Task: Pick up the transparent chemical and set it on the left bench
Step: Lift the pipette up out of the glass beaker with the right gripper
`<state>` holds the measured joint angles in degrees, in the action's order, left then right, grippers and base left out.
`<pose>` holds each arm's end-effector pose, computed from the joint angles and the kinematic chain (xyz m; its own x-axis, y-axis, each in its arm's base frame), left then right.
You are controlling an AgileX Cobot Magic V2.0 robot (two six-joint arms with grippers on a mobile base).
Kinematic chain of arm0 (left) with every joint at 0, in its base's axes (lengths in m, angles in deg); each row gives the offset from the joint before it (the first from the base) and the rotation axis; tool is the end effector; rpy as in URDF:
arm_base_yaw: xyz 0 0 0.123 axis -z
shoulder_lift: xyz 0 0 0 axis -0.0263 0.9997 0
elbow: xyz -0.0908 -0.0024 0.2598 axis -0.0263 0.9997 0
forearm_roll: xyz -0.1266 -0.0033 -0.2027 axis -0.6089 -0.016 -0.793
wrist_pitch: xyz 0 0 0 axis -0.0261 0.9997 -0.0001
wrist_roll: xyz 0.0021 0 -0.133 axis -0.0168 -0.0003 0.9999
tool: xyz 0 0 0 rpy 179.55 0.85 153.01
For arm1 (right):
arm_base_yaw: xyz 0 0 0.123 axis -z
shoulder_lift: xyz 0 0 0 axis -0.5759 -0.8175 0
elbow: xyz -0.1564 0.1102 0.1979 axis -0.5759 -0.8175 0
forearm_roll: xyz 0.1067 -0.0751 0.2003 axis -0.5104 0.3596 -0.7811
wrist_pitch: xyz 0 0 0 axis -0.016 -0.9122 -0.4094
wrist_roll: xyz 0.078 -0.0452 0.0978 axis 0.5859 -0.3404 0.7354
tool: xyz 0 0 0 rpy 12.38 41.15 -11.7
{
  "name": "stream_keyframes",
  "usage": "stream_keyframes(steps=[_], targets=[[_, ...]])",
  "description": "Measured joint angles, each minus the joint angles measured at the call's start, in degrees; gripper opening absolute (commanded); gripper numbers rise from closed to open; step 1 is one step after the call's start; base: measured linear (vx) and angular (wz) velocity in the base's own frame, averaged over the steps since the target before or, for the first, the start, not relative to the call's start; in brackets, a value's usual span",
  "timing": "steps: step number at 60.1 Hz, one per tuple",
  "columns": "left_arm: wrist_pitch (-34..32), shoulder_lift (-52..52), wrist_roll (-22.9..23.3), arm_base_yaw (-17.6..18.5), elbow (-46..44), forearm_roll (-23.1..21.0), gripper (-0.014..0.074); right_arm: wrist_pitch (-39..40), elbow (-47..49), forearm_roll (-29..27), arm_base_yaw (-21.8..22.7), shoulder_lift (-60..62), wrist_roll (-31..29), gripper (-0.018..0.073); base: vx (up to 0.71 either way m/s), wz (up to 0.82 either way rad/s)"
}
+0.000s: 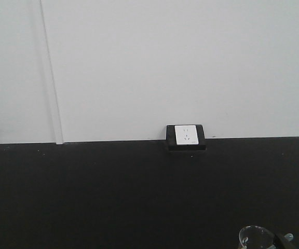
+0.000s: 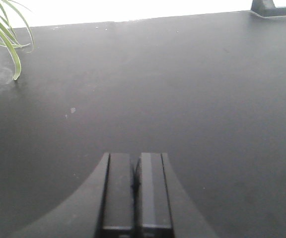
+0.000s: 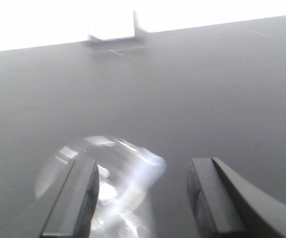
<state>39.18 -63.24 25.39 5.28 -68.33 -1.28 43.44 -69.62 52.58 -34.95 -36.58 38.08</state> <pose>0.0954 -0.0063 0.2063 0.0604 0.0279 -0.9978 0.0642 0.9974 0.0318 0.2464 0.0158 0.1758 -0.3045 0.0969 -0.9476 -0.0864 0.9879 0.1288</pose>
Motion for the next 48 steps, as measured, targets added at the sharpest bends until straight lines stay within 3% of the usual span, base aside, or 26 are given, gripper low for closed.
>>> stream_keyframes(steps=[20,38,48], targets=[[0.00,0.00,0.00,0.00,0.00,0.00,-0.0003,4.13,4.52,1.49,0.00,-10.43,0.54,0.0424,0.00,0.00],[0.00,0.00,0.00,0.00,0.00,0.00,-0.0003,4.20,4.54,2.13,0.00,-10.78,0.54,0.0182,0.00,0.00],[0.00,0.00,0.00,0.00,0.00,0.00,-0.0003,4.20,4.54,5.52,0.00,-8.30,0.54,0.0092,0.00,0.00]])
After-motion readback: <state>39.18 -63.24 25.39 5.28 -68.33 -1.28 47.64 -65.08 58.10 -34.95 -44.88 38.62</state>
